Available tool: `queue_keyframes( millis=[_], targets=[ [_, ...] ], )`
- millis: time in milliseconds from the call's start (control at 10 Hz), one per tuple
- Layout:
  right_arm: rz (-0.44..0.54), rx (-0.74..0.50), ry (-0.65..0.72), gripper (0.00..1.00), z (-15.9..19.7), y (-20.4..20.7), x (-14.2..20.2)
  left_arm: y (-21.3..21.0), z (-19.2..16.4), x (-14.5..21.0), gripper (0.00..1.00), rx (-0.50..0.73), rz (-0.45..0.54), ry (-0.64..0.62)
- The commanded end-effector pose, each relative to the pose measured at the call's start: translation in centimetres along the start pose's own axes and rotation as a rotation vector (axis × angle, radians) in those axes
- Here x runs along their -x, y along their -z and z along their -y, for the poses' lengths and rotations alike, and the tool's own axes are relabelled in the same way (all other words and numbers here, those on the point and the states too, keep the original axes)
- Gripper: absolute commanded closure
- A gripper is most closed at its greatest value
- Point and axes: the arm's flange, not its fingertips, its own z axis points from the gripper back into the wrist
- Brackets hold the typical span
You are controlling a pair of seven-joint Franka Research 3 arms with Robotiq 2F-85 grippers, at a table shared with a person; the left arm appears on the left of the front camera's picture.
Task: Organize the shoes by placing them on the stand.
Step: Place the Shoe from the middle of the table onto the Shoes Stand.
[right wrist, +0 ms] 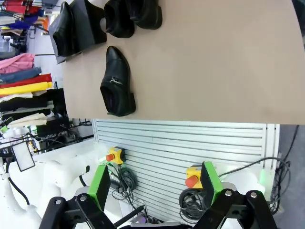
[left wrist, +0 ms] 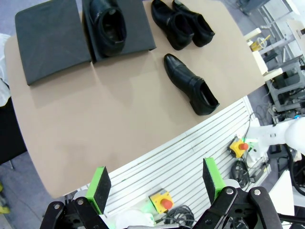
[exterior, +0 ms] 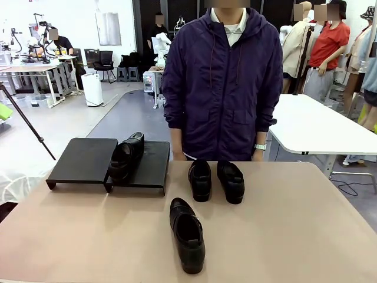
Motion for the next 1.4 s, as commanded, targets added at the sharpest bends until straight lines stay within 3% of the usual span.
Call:
queue_keyframes(
  millis=[0,100,200,400,600,700,800,900,1200,1300],
  targets=[
    [-0.002,-0.036,-0.022,0.0,0.1,-0.3,-0.1,3.8,3.4,-0.3,0.0,-0.067,-0.074,-0.043],
    [-0.002,-0.036,-0.022,0.0,0.1,-0.3,-0.1,8.7,6.7,-0.1,0.0,-0.098,-0.173,-0.038],
    [-0.002,-0.036,-0.022,0.0,0.1,-0.3,-0.1,13.4,9.4,0.2,0.0,-0.208,-0.22,-0.069],
    [-0.002,-0.036,-0.022,0.0,0.1,-0.3,-0.1,23.2,13.6,1.9,0.0,-0.27,-0.303,-0.15],
    [-0.002,-0.036,-0.022,0.0,0.1,-0.3,-0.1,30.3,16.2,5.0,0.0,-0.328,-0.345,-0.15],
    [-0.002,-0.036,-0.022,0.0,0.1,-0.3,-0.1,32.3,16.9,5.8,0.0,-0.352,-0.348,-0.154],
    [-0.002,-0.036,-0.022,0.0,0.1,-0.3,-0.1,31.1,17.4,4.2,0.0,-0.231,-0.335,-0.164],
    [-0.002,-0.036,-0.022,0.0,0.1,-0.3,-0.1,31.4,17.3,7.0,0.0,-0.356,-0.352,-0.132],
    [-0.002,-0.036,-0.022,0.0,0.1,-0.3,-0.1,32.6,17.6,6.4,0.0,-0.324,-0.362,-0.125],
    [-0.002,-0.036,-0.022,0.0,0.1,-0.3,-0.1,33.4,18.7,6.6,0.0,-0.406,-0.271,-0.323]
  ],
)
